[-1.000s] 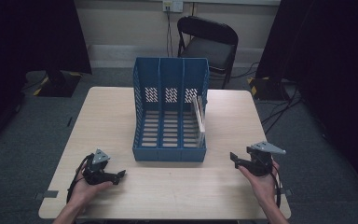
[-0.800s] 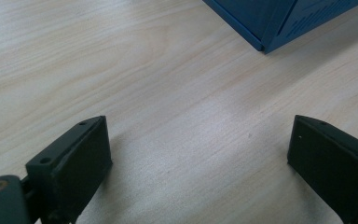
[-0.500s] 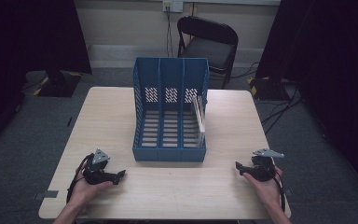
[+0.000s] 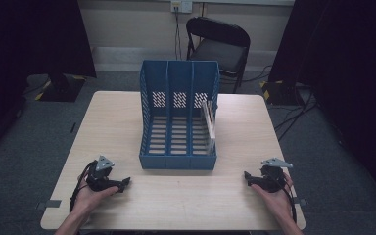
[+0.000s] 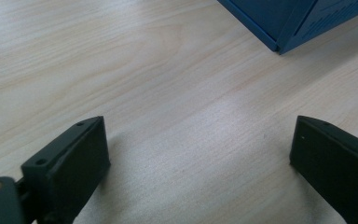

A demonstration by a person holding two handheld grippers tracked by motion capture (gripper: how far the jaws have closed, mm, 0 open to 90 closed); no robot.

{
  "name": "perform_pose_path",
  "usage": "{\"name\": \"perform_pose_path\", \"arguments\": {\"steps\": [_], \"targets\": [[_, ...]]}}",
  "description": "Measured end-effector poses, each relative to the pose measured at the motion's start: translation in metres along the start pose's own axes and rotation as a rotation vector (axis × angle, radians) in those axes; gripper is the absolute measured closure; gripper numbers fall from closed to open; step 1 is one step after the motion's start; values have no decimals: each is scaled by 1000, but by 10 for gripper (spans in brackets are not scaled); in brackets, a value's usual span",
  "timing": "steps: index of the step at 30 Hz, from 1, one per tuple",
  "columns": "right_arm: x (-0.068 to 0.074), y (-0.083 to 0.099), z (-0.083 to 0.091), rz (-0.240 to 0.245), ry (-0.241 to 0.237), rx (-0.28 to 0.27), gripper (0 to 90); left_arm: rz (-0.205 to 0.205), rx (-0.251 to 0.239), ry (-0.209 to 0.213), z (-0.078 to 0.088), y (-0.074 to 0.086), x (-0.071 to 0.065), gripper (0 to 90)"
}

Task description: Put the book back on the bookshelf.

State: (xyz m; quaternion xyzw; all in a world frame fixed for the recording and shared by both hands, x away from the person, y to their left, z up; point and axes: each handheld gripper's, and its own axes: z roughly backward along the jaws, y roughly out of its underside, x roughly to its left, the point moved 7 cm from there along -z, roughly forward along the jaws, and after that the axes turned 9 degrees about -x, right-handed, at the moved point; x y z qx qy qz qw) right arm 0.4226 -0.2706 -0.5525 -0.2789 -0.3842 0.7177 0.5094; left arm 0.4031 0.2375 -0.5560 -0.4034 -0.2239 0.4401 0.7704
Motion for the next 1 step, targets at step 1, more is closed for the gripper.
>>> {"name": "perform_pose_path", "arguments": {"steps": [1], "targets": [[0, 0, 0, -4, 6, 0, 135, 2, 2, -2, -1, 0, 0, 14]]}}
